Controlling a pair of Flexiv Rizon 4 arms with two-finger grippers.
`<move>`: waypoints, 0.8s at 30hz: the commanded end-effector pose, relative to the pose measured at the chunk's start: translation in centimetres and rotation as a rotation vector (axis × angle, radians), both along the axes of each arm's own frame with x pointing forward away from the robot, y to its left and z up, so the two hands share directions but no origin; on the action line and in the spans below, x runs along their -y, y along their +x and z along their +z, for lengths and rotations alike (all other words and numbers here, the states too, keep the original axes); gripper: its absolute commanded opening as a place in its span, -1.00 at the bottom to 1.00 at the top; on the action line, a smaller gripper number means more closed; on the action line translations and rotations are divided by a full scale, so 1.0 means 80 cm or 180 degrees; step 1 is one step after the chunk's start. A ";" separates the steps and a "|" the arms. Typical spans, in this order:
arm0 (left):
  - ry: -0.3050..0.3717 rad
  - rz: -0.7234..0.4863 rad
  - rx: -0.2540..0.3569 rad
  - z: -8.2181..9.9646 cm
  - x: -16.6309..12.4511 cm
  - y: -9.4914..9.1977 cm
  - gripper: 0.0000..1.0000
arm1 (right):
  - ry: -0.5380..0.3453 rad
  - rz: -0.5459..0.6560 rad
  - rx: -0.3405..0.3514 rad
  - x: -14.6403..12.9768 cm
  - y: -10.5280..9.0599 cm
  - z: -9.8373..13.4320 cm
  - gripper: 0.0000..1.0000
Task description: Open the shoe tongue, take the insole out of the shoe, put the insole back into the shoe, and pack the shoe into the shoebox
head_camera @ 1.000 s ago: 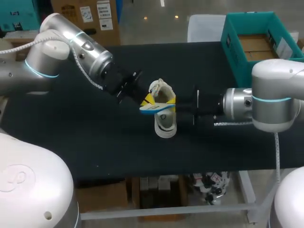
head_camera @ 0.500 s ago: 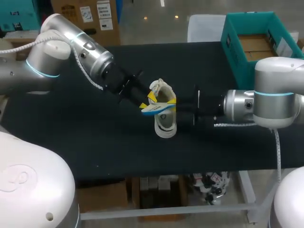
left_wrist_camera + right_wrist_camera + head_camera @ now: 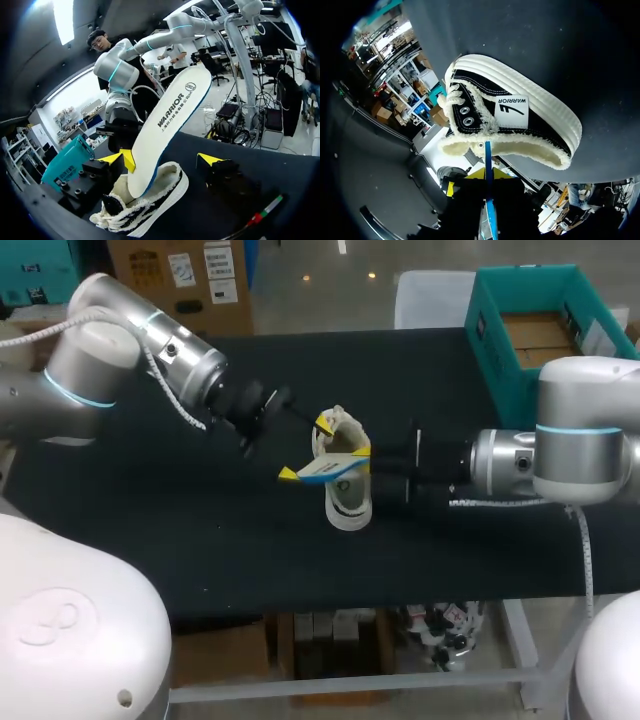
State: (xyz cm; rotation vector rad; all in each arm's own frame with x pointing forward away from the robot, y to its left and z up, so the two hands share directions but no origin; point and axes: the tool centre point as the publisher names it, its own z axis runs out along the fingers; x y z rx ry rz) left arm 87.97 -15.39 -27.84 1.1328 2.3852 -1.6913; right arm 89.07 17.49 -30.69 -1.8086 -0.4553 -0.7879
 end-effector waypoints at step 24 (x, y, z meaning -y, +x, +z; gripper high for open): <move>-0.0133 -0.0314 0.0641 -0.019 -0.007 0.025 1.00 | 0.0044 0.0044 0.0023 -0.003 0.003 -0.006 -1.00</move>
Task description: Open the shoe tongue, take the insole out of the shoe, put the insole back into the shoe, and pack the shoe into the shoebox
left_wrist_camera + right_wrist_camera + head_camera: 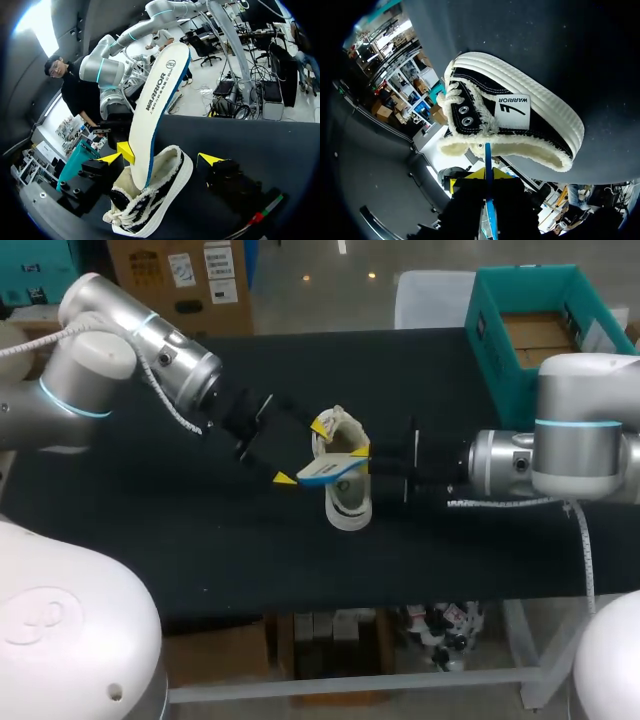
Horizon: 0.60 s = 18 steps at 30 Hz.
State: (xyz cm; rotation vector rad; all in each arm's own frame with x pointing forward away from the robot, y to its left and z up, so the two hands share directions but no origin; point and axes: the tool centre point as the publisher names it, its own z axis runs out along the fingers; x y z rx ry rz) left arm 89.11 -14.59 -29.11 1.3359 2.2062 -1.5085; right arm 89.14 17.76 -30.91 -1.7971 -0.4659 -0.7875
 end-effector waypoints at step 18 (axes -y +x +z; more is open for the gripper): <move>-0.0127 -0.0002 0.0019 -0.021 0.008 0.025 0.58 | 0.0030 -0.0027 0.0058 0.007 0.008 -0.003 -1.00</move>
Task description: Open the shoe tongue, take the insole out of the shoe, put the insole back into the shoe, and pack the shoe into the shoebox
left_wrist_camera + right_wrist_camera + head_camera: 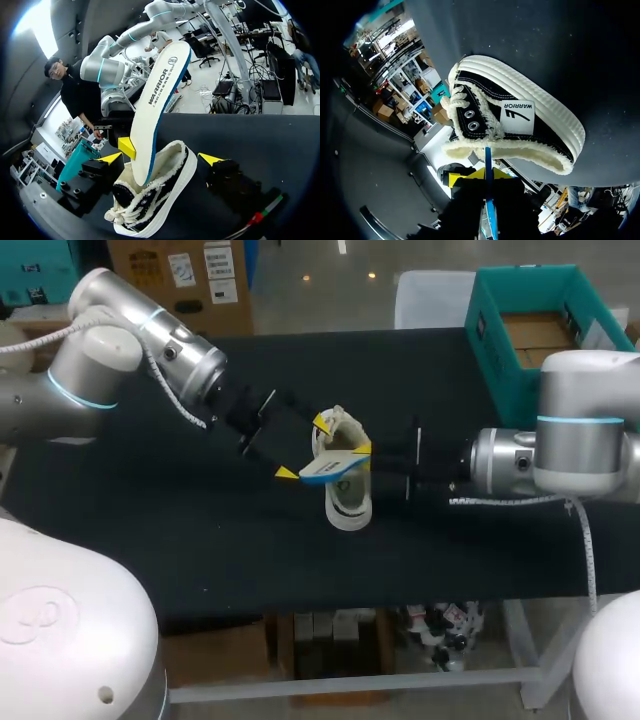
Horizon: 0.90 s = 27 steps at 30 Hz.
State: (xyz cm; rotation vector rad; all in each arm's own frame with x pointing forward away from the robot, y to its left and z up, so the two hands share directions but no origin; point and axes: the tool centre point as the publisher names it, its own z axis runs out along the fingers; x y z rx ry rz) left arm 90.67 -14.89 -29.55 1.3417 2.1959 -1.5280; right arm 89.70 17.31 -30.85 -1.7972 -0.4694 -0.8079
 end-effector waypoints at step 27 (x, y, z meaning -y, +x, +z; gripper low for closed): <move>-0.0646 0.0024 0.0142 -0.024 0.040 0.025 -0.80 | 0.0121 0.0028 0.0013 -0.005 0.005 -0.011 -1.00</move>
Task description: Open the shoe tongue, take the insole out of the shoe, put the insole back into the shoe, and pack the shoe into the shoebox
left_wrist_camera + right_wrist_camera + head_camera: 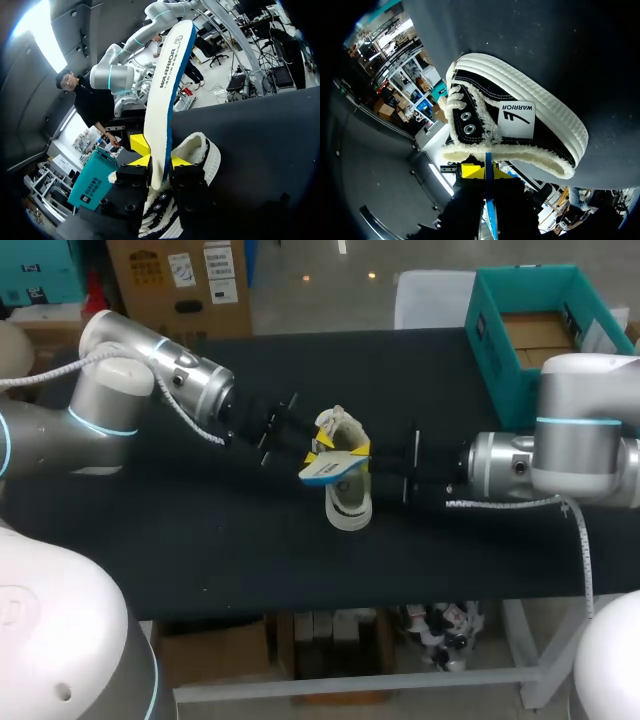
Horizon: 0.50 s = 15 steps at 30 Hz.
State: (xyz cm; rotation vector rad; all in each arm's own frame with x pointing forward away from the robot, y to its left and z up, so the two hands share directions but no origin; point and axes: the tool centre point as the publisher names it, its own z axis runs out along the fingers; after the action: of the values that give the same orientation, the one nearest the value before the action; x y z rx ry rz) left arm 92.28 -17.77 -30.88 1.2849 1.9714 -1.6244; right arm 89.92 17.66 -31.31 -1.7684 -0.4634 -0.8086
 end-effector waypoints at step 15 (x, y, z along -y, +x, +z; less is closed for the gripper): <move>-0.0082 -0.0129 0.0086 -0.001 0.008 0.000 -1.00 | -0.0008 0.0005 0.0014 -0.004 0.000 -0.003 -1.00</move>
State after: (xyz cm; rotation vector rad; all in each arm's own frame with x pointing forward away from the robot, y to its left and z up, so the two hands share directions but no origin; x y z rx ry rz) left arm 92.12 -18.13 -30.91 1.3326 1.9166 -1.6332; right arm 89.85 17.73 -31.48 -1.7698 -0.4687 -0.8103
